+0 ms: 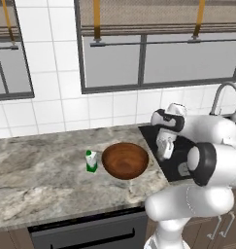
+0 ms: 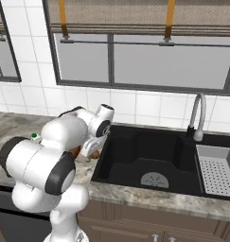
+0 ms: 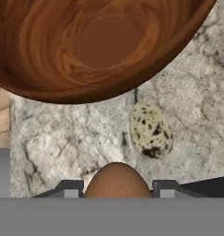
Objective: Gather the eggs and milk located in the vicinity of the sink area and place them right next to the bowl.
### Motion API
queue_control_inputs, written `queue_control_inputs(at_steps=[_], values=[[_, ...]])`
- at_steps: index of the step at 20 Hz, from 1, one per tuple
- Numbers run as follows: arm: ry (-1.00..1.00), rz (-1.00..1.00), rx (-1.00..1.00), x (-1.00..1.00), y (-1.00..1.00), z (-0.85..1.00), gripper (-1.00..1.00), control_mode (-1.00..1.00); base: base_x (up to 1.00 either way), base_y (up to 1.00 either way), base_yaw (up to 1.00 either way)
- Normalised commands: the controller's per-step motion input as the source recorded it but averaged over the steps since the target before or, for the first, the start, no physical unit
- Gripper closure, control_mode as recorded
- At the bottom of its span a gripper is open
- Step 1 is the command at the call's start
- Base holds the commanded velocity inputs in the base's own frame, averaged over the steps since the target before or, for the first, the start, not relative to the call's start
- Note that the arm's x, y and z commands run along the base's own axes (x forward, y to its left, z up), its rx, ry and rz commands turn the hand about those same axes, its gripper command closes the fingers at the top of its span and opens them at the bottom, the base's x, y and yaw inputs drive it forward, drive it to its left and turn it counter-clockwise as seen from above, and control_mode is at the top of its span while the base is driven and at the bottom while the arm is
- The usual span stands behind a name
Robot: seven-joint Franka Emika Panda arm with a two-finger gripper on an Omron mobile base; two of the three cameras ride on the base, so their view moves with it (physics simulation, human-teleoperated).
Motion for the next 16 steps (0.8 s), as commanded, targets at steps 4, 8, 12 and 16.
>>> queue_control_inputs(at_steps=[4,8,12,16], values=[[0.12,0.10,0.17,0.15,0.00,-0.66,1.00,-1.00,0.00,0.00,0.00],[0.01,0.05,0.02,0.12,0.06,-0.44,1.00,-1.00,0.00,0.00,0.00],[0.00,0.04,0.00,0.01,0.16,-0.17,1.00,-1.00,0.00,0.00,0.00],[0.00,0.03,0.00,0.00,0.18,-0.21,1.00,-1.00,0.00,0.00,0.00]])
